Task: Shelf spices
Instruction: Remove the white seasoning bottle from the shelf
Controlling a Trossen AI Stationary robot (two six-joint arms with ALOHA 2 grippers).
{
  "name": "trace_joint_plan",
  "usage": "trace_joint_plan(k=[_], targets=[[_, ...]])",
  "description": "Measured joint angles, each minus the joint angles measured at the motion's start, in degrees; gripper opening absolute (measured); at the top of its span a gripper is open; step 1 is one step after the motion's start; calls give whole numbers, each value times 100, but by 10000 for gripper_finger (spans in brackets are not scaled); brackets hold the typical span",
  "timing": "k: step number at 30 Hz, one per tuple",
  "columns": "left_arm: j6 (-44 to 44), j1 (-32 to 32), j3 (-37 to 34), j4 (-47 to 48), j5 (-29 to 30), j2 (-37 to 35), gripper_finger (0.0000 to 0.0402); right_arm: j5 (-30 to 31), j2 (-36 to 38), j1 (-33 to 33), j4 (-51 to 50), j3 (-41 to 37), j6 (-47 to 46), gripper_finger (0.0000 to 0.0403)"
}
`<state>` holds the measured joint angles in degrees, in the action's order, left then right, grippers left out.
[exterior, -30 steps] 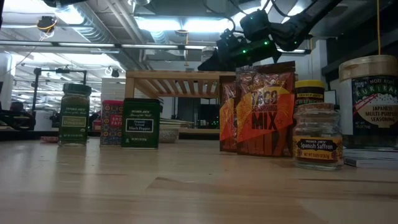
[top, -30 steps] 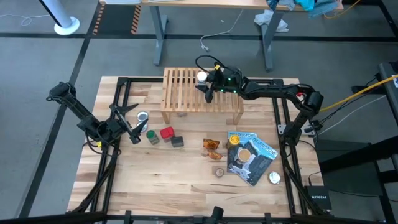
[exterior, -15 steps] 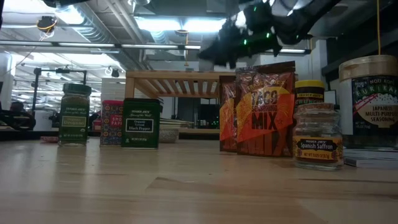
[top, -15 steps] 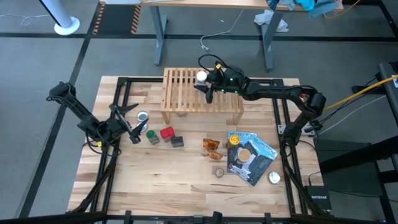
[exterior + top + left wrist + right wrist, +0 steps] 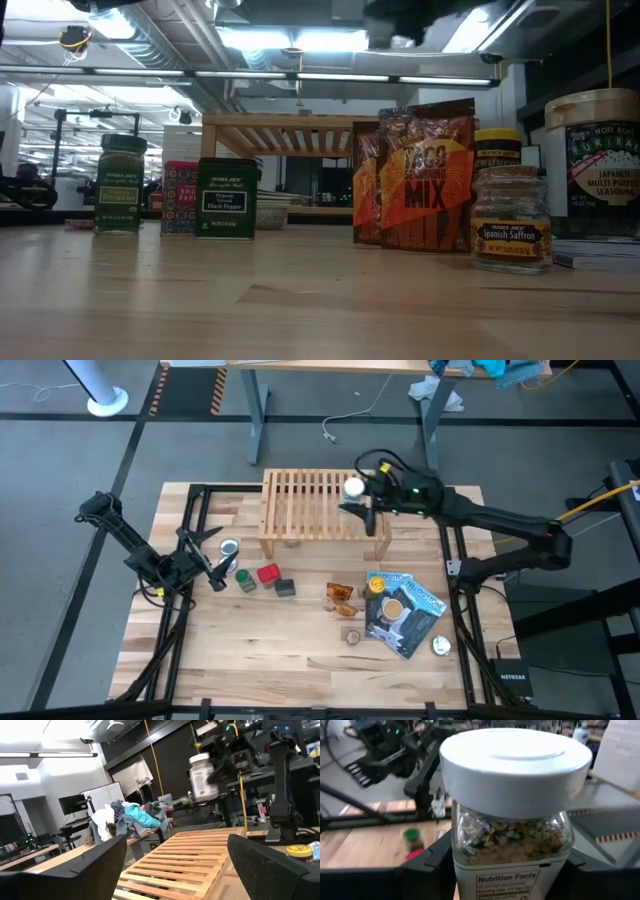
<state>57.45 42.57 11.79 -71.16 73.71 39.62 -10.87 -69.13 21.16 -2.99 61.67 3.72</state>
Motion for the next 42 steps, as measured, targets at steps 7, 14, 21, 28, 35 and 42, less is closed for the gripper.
trace_joint_plan(k=[7, 14, 21, 28, 35, 42], targets=[[-190, 2, 0, 293, 0, 2, 340, 660, 1279, -572, -1595, -32, -107, 206], [-372, 2, 0, 485, 0, 3, 340, 2053, 2517, -1392, -2469, -591, -852, 206], [-398, 1, 0, 483, 0, 7, 340, 3093, 3766, -2343, -2370, -2002, -1770, 206], [-782, 2, 0, 481, 0, 7, 340, 3671, 4651, -3215, -1602, -3659, -2497, 206], [-1078, 0, 0, 481, 0, 7, 340, 4225, 4934, -3809, -1247, -4700, -3198, 206], [-1123, 1, 0, 481, 0, 7, 340, 4490, 4912, -4298, -861, -5361, -3761, 206]])
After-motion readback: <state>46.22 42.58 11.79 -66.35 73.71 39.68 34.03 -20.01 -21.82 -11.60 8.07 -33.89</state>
